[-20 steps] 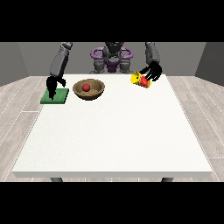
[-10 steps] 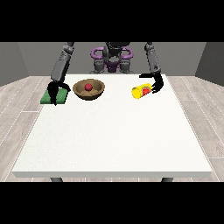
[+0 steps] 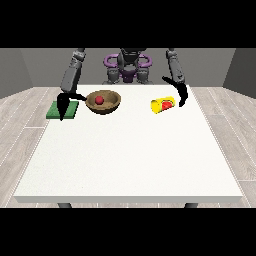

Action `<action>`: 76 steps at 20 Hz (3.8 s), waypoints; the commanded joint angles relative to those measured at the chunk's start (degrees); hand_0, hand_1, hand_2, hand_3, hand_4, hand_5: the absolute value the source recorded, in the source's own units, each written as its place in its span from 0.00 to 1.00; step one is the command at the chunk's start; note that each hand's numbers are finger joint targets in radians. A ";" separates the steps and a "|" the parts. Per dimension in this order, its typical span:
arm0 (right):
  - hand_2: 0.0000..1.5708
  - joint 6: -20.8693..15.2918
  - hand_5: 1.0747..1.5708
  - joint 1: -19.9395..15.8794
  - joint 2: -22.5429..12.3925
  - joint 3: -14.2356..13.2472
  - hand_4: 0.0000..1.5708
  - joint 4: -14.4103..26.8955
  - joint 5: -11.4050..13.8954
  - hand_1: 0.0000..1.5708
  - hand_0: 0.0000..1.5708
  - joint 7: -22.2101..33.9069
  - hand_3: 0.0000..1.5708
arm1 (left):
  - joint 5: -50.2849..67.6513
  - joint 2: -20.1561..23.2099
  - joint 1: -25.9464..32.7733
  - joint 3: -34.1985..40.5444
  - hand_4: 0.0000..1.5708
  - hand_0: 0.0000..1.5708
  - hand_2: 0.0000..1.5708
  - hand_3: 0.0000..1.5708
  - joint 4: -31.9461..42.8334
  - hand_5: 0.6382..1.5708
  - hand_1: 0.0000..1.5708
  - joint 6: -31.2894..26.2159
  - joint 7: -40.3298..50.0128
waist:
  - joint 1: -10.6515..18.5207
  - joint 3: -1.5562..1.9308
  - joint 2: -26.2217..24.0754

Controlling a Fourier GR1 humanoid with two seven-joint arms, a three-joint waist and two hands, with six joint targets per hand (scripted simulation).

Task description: Pick the cup and pour the ball into the bowl, then pick the bowl and place it on the pad

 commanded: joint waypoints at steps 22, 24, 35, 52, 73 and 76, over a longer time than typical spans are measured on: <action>0.00 -7.36 1.00 -3.69 14.06 5.58 0.00 8.40 0.02 0.00 0.00 6.85 0.00 | 4.23 5.79 5.12 2.61 0.00 0.00 0.00 0.00 -0.39 0.06 0.00 -5.67 4.76 | -4.20 1.44 -9.94; 0.00 -8.94 1.00 -3.64 14.32 5.70 0.00 9.81 0.64 0.00 0.00 5.94 0.00 | 3.84 3.86 7.17 0.99 0.00 0.00 0.00 0.00 -3.36 0.06 0.00 -5.11 6.27 | -2.54 1.44 -11.16; 1.00 -35.20 0.99 7.94 3.18 17.69 0.83 7.89 21.61 1.00 1.00 5.43 1.00 | 2.25 1.97 -0.62 -2.85 0.00 0.00 0.00 0.00 -5.99 0.07 0.00 -6.20 3.87 | 7.66 0.78 0.31; 1.00 -29.11 0.97 10.08 -15.75 26.48 0.83 -6.52 29.73 1.00 1.00 40.09 1.00 | 2.54 -0.16 3.24 -2.46 0.00 0.00 0.00 0.00 3.08 0.09 0.00 -6.41 6.37 | 6.10 0.88 -17.59; 1.00 -24.81 0.98 -1.76 -24.45 21.02 0.92 -7.79 36.90 1.00 1.00 37.24 0.99 | 14.67 17.15 3.00 15.18 0.42 0.00 0.00 0.00 9.22 0.55 0.00 -13.10 -9.61 | -3.46 1.45 -3.08; 1.00 -29.18 0.98 -2.92 -21.60 18.99 0.89 -4.50 36.75 1.00 1.00 35.22 1.00 | 16.31 17.17 2.82 15.98 0.56 0.00 0.00 0.00 8.30 0.58 0.00 -14.23 -10.64 | -2.66 1.46 -0.76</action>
